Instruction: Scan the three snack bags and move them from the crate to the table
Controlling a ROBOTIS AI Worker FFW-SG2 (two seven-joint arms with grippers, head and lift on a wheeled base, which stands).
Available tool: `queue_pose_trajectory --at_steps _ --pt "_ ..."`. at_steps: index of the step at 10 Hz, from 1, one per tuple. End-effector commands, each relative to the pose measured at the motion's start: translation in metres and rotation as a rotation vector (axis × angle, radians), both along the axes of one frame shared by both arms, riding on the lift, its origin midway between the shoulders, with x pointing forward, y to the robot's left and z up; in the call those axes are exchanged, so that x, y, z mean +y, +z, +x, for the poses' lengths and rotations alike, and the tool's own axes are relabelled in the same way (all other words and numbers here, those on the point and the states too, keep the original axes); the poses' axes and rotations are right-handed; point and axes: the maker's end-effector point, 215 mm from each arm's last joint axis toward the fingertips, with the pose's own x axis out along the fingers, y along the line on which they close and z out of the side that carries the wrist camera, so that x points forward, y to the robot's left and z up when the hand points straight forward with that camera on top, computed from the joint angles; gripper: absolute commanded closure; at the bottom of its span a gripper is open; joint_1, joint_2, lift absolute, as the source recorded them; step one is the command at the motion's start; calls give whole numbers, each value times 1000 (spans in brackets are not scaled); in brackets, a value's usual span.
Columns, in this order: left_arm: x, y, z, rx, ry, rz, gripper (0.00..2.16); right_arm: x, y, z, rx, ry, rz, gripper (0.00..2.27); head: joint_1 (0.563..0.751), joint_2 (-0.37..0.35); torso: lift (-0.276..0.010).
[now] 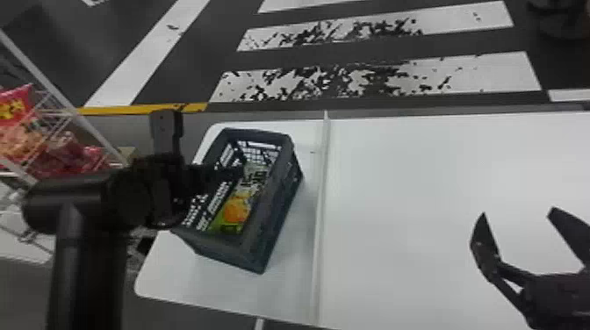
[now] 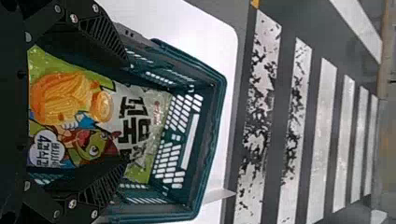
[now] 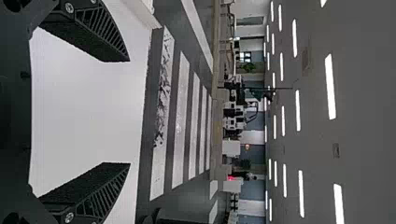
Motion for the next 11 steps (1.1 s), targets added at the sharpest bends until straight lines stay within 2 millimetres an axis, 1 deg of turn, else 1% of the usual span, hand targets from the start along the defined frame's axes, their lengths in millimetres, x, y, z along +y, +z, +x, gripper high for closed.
queue_pose_trajectory --at_steps 1,2,3,4,5,6,7,9,10,11 --pt "10 -17 -8 82 4 -4 215 4 -5 0 4 8 -7 93 695 313 -62" --pt "13 -22 -9 110 -3 10 215 4 -3 1 -2 9 -8 93 695 325 -62" --pt "12 -28 -11 139 -14 10 259 4 -1 1 -8 8 -7 93 695 330 -62" --pt "11 -32 -12 163 -18 22 377 3 1 1 -15 6 -9 93 695 336 -62" --pt "9 -35 -9 178 -28 29 373 3 1 0 -13 3 -9 93 695 336 -62" --pt "4 -39 -6 194 -45 46 370 1 6 -1 -29 -1 -5 93 695 334 -62" --pt "-1 -48 -4 222 -62 69 316 -2 7 -2 -34 -3 -9 93 695 328 -62" --pt "-16 -60 -1 253 -98 69 299 -5 10 -2 -45 -13 -7 93 695 314 -62" --pt "-20 -69 -1 278 -109 84 248 -7 10 -2 -44 -18 -9 93 695 302 -62" --pt "-22 -76 -2 300 -115 93 242 -7 10 -2 -47 -19 -10 93 695 290 -62"
